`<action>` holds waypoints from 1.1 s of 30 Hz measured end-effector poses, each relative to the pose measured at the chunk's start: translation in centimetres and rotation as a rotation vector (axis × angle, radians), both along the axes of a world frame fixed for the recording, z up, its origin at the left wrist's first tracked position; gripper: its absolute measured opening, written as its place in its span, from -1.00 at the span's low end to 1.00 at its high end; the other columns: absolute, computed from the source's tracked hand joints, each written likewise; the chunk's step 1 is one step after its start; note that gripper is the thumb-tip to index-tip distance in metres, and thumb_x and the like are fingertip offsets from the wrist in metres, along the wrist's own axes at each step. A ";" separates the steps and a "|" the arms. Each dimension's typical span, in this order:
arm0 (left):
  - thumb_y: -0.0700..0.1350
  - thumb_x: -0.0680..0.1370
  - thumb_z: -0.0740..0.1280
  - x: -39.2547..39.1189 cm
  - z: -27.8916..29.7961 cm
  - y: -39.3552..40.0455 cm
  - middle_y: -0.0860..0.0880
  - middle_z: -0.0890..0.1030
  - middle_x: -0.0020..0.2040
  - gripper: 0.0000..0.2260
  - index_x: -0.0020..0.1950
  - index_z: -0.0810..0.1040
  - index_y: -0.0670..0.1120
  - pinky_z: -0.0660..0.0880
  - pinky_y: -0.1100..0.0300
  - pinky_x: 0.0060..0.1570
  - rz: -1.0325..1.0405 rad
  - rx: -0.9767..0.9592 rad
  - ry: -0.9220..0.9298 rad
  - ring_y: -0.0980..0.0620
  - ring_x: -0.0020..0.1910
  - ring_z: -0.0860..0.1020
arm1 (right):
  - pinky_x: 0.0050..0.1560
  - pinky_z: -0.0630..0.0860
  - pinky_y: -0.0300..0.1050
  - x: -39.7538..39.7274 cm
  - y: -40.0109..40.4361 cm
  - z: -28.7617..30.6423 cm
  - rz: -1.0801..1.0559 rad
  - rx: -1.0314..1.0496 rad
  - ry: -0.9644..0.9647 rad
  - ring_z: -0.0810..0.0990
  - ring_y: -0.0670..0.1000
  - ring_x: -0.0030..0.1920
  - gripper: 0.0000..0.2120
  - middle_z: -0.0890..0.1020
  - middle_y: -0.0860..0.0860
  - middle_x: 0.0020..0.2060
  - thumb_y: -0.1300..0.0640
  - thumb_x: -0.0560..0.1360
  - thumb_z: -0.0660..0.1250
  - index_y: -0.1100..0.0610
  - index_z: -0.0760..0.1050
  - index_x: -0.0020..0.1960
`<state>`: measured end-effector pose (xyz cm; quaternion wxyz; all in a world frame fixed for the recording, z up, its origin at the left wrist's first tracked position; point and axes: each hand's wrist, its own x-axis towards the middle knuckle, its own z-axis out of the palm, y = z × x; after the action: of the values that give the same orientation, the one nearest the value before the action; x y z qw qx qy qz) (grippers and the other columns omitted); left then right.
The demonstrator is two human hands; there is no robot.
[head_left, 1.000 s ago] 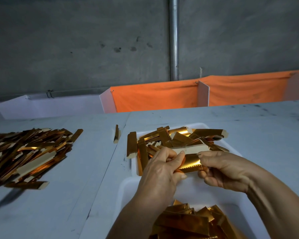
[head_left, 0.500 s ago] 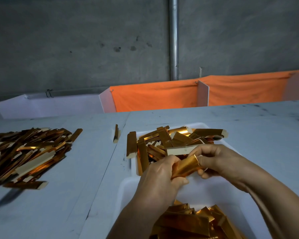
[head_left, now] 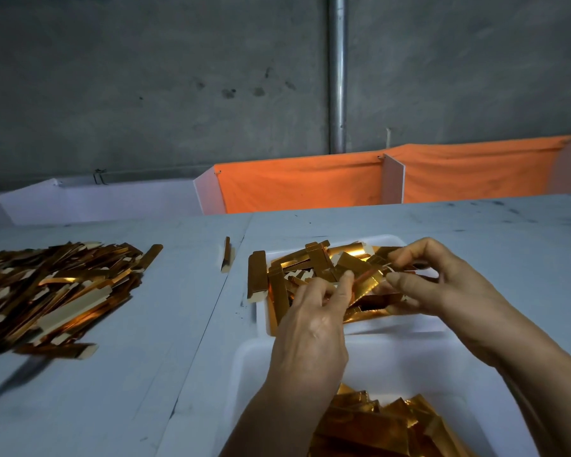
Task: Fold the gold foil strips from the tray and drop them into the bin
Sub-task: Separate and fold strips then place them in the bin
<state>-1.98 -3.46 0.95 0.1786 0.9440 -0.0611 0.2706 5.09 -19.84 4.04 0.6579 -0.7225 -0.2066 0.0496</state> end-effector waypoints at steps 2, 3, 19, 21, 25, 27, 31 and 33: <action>-0.28 0.49 0.38 -0.2 0.1 -0.2 -0.04 0.46 0.17 -0.37 0.50 0.23 -0.04 0.47 0.27 0.01 0.022 0.066 0.012 0.05 0.16 0.43 | -0.14 0.62 -0.12 -0.2 0.1 0.0 0.026 -0.020 -0.019 0.70 -0.01 -0.08 -0.91 0.67 -0.09 -0.06 0.19 0.50 0.37 0.07 0.56 -0.18; -0.31 0.39 0.46 -0.3 0.1 -0.1 -0.08 0.53 0.07 -0.37 0.43 0.37 -0.11 0.51 0.24 -0.10 0.023 0.078 -0.006 0.00 0.07 0.51 | -0.16 0.63 -0.14 -0.2 0.1 -0.1 0.042 -0.025 -0.020 0.69 -0.03 -0.07 -0.90 0.64 -0.08 -0.02 0.19 0.50 0.36 0.09 0.59 -0.18; -0.06 0.56 0.30 -0.1 -0.4 -0.7 -0.07 0.42 0.15 -0.47 0.50 0.24 -0.10 0.40 0.19 0.11 0.064 0.024 -0.066 0.03 0.16 0.38 | -0.29 0.60 -0.24 -0.2 0.3 -0.1 0.020 0.070 0.134 0.72 0.08 -0.18 -0.88 0.68 0.15 -0.16 0.29 0.43 0.40 0.21 0.56 -0.04; 0.03 0.59 0.25 -0.2 -0.5 -0.7 -0.03 0.37 0.17 -0.45 0.52 0.18 -0.07 0.39 0.24 0.14 0.029 -0.014 -0.092 0.08 0.17 0.33 | -0.32 0.60 -0.24 -0.2 0.4 0.0 0.022 0.102 0.169 0.71 0.10 -0.19 -0.86 0.65 0.20 -0.18 0.35 0.44 0.37 0.24 0.52 0.00; 0.16 0.58 0.18 -0.2 -0.5 -0.5 0.05 0.26 0.22 -0.40 0.55 0.07 0.02 0.36 0.34 0.16 -0.008 -0.080 -0.086 0.19 0.20 0.25 | -0.34 0.60 -0.23 -0.4 0.6 0.2 0.033 0.120 0.184 0.71 0.10 -0.20 -0.79 0.65 0.18 -0.21 0.39 0.47 0.33 0.20 0.50 0.06; 0.14 0.59 0.17 -0.3 -0.5 -0.4 0.06 0.25 0.24 -0.43 0.54 0.08 0.04 0.35 0.35 0.17 -0.012 -0.108 -0.082 0.20 0.22 0.24 | -0.32 0.60 -0.24 -0.4 0.6 0.2 0.033 0.093 0.172 0.71 0.10 -0.18 -0.80 0.66 0.21 -0.17 0.37 0.48 0.33 0.19 0.51 0.07; 0.11 0.60 0.17 -0.1 -0.7 -0.3 0.09 0.24 0.23 -0.45 0.54 0.09 0.05 0.32 0.35 0.20 -0.005 -0.121 -0.077 0.21 0.24 0.22 | -0.29 0.59 -0.26 -0.3 0.4 0.1 0.060 0.033 0.129 0.69 0.04 -0.24 -0.89 0.64 0.17 -0.22 0.35 0.46 0.36 0.23 0.56 -0.02; 0.10 0.59 0.19 -0.1 -0.7 -0.2 0.09 0.24 0.22 -0.45 0.54 0.10 0.05 0.35 0.35 0.20 -0.023 -0.140 -0.074 0.20 0.23 0.23 | -0.25 0.59 -0.25 -0.3 0.5 0.0 0.094 0.010 0.134 0.69 0.06 -0.21 -0.88 0.66 0.21 -0.18 0.27 0.39 0.42 0.25 0.58 -0.08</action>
<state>-2.09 -3.71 0.25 0.2450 0.9177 -0.0595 0.3070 4.78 -19.37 4.02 0.6707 -0.7039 -0.1959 0.1277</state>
